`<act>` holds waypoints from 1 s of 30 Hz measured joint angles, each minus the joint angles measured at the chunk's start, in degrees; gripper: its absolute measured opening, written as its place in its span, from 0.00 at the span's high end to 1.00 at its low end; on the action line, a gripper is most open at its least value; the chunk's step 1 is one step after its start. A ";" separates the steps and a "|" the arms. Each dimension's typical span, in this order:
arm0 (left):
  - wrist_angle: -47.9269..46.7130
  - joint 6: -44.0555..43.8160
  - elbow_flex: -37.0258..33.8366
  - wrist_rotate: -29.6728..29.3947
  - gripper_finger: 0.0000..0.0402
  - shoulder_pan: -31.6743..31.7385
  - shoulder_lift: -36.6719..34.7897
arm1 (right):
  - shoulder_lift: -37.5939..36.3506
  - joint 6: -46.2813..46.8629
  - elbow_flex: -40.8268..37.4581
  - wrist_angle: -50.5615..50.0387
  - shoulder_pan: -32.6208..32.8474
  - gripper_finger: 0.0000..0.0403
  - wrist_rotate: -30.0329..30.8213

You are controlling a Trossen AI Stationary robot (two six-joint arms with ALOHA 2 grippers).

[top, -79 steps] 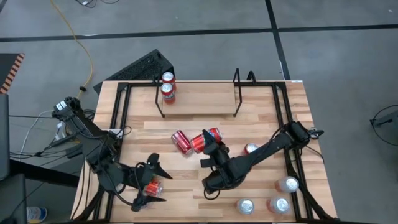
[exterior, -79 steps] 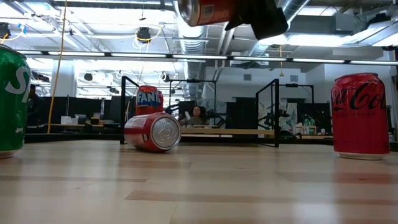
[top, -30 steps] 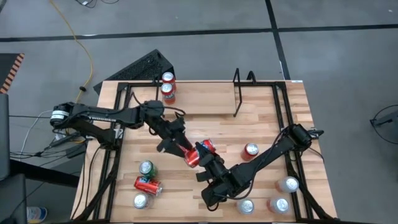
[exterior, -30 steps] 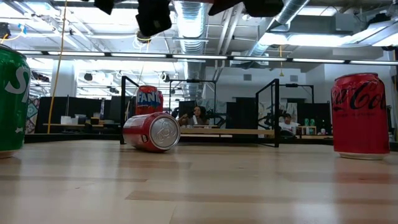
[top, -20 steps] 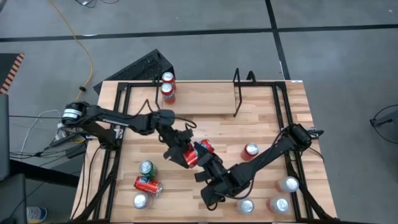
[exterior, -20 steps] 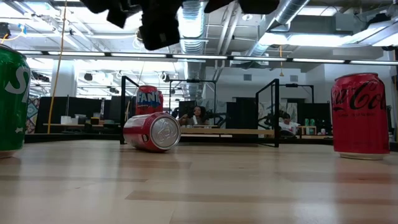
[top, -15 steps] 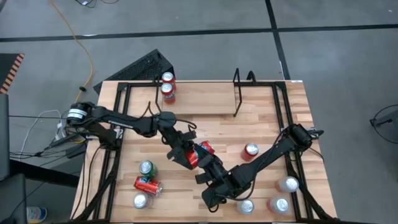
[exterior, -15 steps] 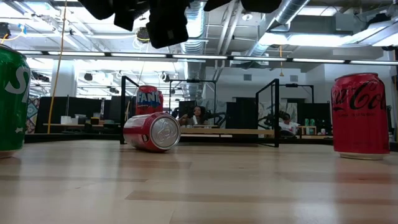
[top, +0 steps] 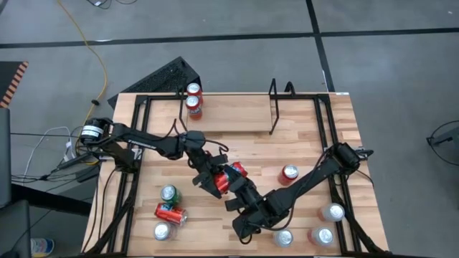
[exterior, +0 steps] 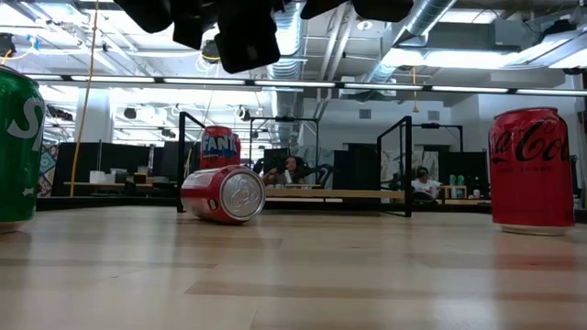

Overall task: Place canned beverage on shelf
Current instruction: Put the red soda can on the shelf and align with the other red soda cans

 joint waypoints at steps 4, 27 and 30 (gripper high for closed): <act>-0.58 0.26 0.00 -1.22 0.29 -0.07 -0.03 | 0.00 0.22 -0.01 0.00 -0.13 0.30 0.02; -0.77 2.01 0.04 -1.09 0.29 1.50 -1.18 | 0.04 17.71 -0.01 3.44 3.88 0.09 5.63; -0.86 1.94 0.04 -1.20 0.28 1.85 -1.18 | 0.04 22.57 0.01 3.23 5.38 0.09 5.64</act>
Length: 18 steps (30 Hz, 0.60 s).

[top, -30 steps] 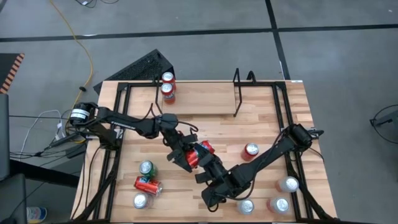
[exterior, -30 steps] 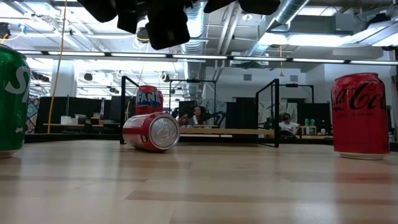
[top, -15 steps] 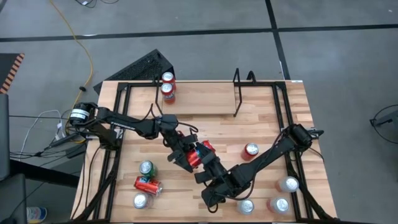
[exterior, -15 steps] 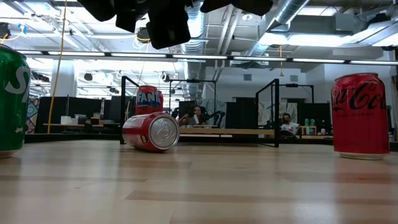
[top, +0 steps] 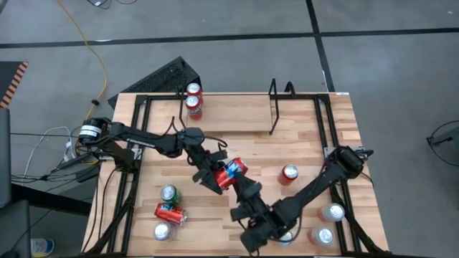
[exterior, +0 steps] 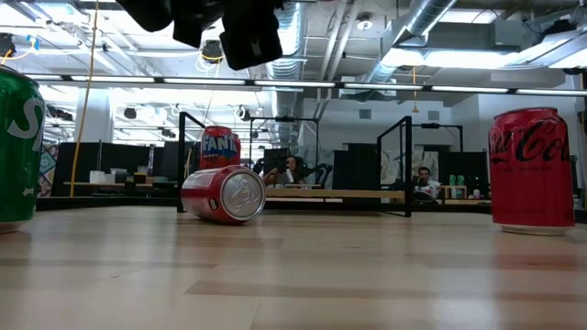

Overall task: Place canned beverage on shelf
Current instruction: Put the red soda can on the shelf and align with the other red soda cans

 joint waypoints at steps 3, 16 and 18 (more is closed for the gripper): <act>-1.07 0.58 -0.01 -1.04 0.28 0.23 0.17 | -0.04 4.84 0.13 0.06 1.52 0.09 0.06; -16.84 23.45 -0.02 -6.35 0.28 1.11 -0.41 | -2.54 43.99 0.11 0.16 5.84 0.10 0.03; -22.85 30.74 -0.02 -11.02 0.28 0.77 -1.65 | -4.11 47.08 0.11 0.16 5.85 0.10 0.04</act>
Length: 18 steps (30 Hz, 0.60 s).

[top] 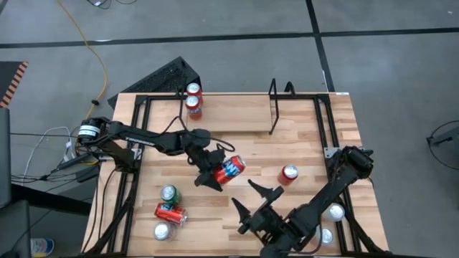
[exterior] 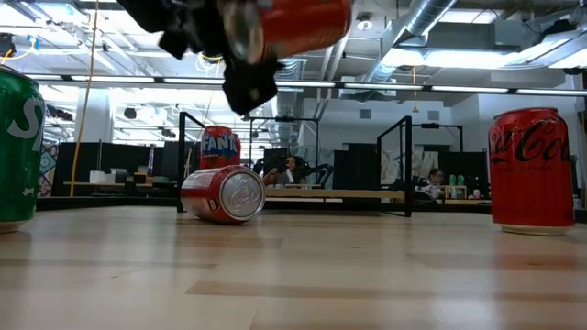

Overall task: Place canned beverage on shelf
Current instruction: Put the red soda can on the shelf and align with the other red soda cans

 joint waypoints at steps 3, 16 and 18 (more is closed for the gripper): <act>-8.89 11.09 0.00 -10.14 0.28 -1.08 -3.44 | -3.26 1.59 0.00 -0.14 0.00 0.11 -0.05; -14.18 34.76 -0.31 -37.61 0.28 -13.01 -13.91 | -19.36 11.23 0.00 -17.20 -11.93 0.11 -43.72; -14.78 36.26 -0.31 -43.23 0.28 -14.66 -13.89 | -19.35 8.20 -0.07 -16.66 -14.13 0.11 -48.20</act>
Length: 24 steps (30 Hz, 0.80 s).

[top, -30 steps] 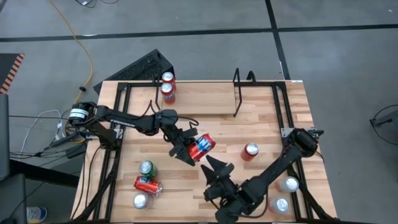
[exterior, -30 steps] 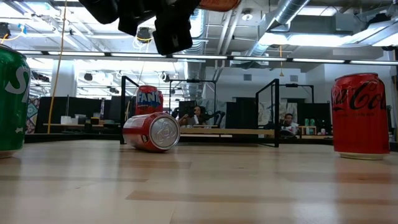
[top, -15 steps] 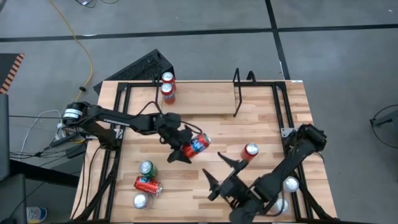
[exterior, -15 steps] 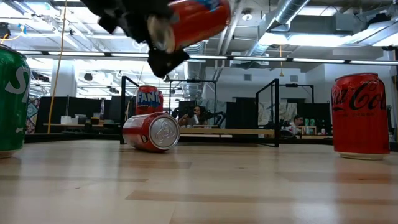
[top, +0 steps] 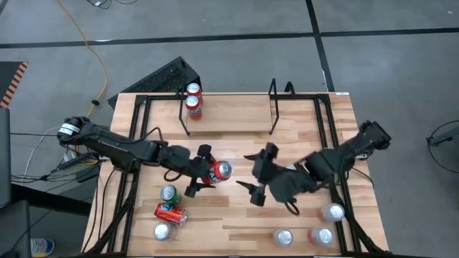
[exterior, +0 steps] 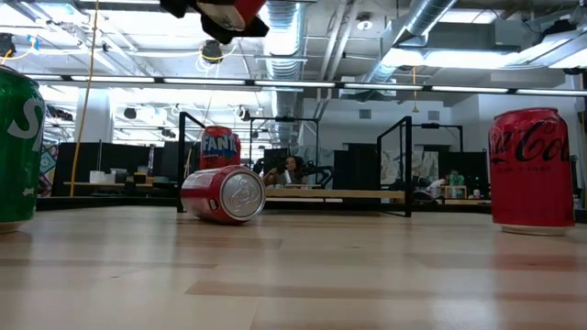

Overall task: Place canned beverage on shelf
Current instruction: Put the red soda can on the shelf and align with the other red soda cans

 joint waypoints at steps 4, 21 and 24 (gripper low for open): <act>-2.61 1.30 -0.02 -11.25 0.28 -1.39 1.15 | 1.61 -11.94 0.02 3.26 -2.30 0.11 -3.96; -2.92 -0.53 -0.09 -34.52 0.28 -2.52 1.18 | 2.38 -11.73 0.00 4.44 -7.05 0.11 -5.71; -2.82 0.78 -0.09 -34.55 0.28 -2.52 1.44 | 2.34 -12.63 0.00 4.45 -7.48 0.11 -6.63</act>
